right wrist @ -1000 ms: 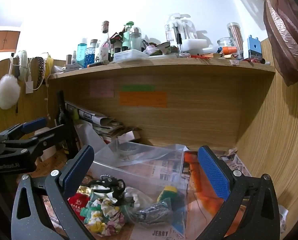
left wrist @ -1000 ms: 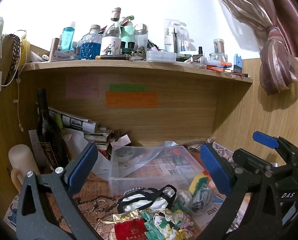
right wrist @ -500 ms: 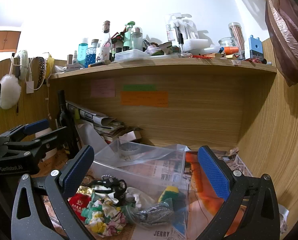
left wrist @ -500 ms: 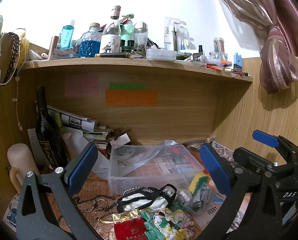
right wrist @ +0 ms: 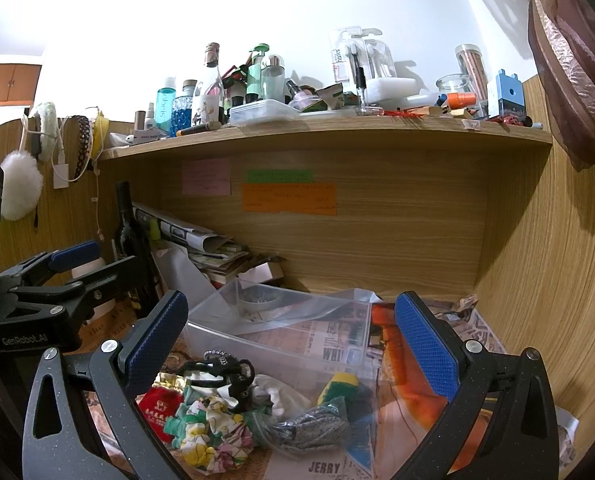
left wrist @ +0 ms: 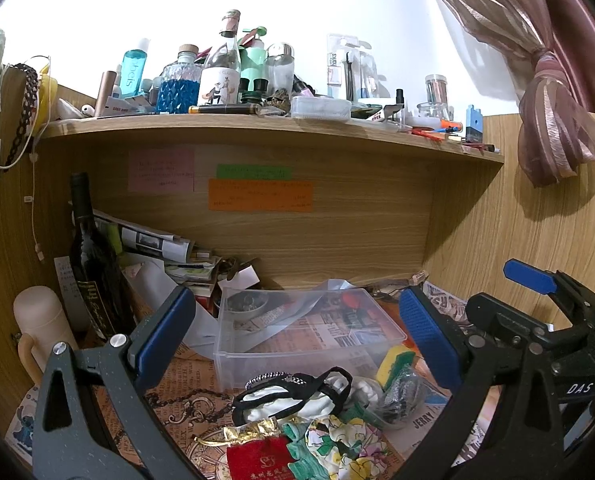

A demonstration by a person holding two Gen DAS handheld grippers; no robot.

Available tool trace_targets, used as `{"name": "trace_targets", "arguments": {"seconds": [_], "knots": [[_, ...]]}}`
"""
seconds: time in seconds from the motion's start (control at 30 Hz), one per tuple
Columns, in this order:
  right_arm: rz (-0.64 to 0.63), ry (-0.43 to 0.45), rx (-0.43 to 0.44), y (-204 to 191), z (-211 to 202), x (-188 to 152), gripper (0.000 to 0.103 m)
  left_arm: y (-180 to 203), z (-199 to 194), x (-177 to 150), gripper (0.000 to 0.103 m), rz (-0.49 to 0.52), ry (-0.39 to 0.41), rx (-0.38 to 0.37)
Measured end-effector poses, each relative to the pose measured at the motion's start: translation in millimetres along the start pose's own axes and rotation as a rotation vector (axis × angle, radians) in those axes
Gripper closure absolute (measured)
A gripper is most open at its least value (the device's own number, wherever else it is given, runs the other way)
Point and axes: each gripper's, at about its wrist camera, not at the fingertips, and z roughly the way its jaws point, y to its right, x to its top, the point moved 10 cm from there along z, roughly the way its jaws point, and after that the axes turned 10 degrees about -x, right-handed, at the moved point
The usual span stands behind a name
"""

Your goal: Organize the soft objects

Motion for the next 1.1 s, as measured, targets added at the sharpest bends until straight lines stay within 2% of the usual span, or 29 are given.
{"name": "trace_targets", "arguments": {"seconds": [1.1], "knots": [[0.008,0.005,0.003,-1.2,-1.8,1.3,0.000,0.5,0.6,0.4,0.000,-0.001,-0.001,-0.001]]}}
